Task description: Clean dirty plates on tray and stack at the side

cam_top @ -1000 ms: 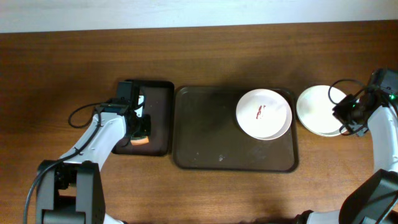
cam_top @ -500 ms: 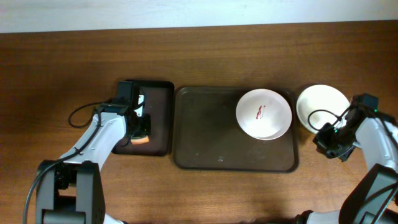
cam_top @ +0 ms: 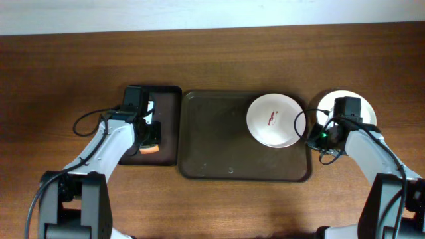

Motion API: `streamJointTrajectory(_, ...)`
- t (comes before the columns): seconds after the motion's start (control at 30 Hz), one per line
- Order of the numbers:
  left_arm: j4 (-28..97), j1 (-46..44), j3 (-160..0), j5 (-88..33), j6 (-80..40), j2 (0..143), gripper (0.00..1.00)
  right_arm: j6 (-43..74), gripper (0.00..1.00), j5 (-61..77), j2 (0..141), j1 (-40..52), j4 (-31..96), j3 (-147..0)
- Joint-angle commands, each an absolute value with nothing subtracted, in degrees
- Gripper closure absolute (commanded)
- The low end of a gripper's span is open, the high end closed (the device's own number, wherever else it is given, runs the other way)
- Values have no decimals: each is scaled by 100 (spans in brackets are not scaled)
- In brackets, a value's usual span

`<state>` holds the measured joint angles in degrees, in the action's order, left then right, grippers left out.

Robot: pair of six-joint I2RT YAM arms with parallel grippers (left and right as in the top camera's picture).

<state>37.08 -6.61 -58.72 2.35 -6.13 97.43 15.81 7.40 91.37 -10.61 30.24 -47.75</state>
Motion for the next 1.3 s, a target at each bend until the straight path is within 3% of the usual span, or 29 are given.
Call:
streamJointTrajectory(0.0, 3697, -622, -5892, 231, -685, 9782, 100, 1525, 95, 840, 9146, -969, 2849, -4742)
streamJointTrajectory(0.87, 3844, -622, -5892, 231, -685, 9782, 100, 1219, 95, 1179, 9317, -982, 2571, -4814)
streamJointTrajectory(1.27, 3848, -622, -5892, 228, -685, 9782, 100, 930, 94, 447, 9373, -980, 2961, -5275)
